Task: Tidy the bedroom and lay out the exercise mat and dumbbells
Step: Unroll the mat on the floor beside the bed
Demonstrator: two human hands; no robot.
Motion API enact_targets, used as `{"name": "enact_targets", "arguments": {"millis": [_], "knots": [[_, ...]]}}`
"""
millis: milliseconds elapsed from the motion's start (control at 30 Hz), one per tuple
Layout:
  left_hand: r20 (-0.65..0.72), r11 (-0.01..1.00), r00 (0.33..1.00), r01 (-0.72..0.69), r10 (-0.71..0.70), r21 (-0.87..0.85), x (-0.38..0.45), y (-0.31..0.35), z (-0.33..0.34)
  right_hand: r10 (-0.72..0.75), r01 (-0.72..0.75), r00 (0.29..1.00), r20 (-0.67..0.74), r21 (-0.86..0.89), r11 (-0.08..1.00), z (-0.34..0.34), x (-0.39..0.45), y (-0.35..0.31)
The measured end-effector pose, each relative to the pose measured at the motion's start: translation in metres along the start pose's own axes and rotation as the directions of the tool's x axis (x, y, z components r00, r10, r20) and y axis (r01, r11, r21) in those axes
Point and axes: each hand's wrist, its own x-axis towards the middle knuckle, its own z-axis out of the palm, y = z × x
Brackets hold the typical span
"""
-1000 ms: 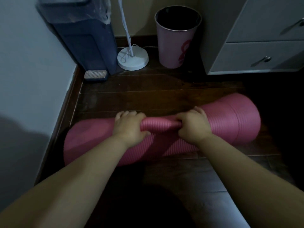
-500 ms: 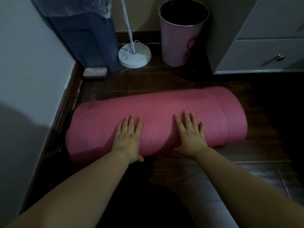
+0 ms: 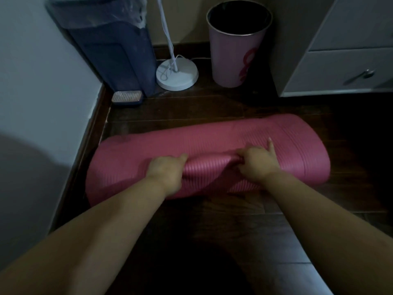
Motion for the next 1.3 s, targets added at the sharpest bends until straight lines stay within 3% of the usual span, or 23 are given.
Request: {"name": "enact_targets", "arguments": {"millis": [100, 300, 367, 500, 567, 700, 800, 900, 1000, 1100, 1233, 1300], "knots": [[0.066, 0.998, 0.998, 0.005, -0.001, -0.06, -0.001, -0.007, -0.021, 0.0, -0.001, 0.998, 0.067, 0.011, 1.0, -0.015, 0.005, -0.002], [0.39, 0.998, 0.92, -0.015, 0.038, -0.062, -0.001, -0.009, -0.043, 0.008, -0.048, 0.934, 0.357, 0.105, 0.993, -0.027, 0.002, -0.011], [0.373, 0.992, 0.928, 0.042, 0.005, -0.118, -0.001, -0.01, -0.033, 0.043, -0.079, 0.953, 0.299, 0.11, 0.991, -0.021, -0.002, -0.013], [0.274, 0.988, 0.958, 0.118, -0.088, -0.097, -0.009, -0.014, 0.006, 0.191, -0.191, 0.981, 0.036, -0.004, 0.982, 0.004, -0.015, -0.02], [0.313, 0.988, 0.945, 0.125, -0.092, -0.086, -0.011, -0.016, 0.022, 0.145, -0.145, 0.989, 0.041, 0.009, 0.989, 0.015, -0.02, -0.024], [0.317, 0.993, 0.946, 0.097, -0.07, -0.073, -0.01, -0.018, 0.029, 0.005, -0.023, 0.955, 0.297, 0.055, 0.998, 0.017, -0.02, -0.023], [0.321, 0.994, 0.946, 0.072, -0.042, -0.082, -0.01, -0.02, 0.028, 0.007, 0.056, 0.88, 0.475, -0.119, 0.991, 0.025, -0.028, -0.028], [0.306, 0.994, 0.951, 0.07, -0.039, -0.088, -0.016, -0.017, 0.032, 0.013, 0.08, 0.932, 0.362, -0.241, 0.967, 0.043, -0.041, -0.032], [0.212, 0.996, 0.977, 0.017, 0.002, -0.09, -0.022, -0.01, 0.034, -0.061, 0.106, 0.971, 0.231, -0.187, 0.977, 0.045, -0.039, -0.026], [0.175, 0.996, 0.983, -0.044, 0.057, -0.078, -0.026, -0.003, 0.034, -0.085, 0.109, 0.978, 0.188, -0.123, 0.986, 0.037, -0.031, -0.021], [0.293, 0.996, 0.952, -0.085, 0.089, -0.028, -0.034, 0.002, 0.035, -0.089, 0.108, 0.976, 0.198, -0.089, 0.99, 0.026, -0.025, -0.015], [0.234, 0.995, 0.968, -0.1, 0.092, 0.023, -0.039, 0.007, 0.037, -0.096, 0.112, 0.975, 0.199, -0.073, 0.991, 0.022, -0.026, -0.012]]}}
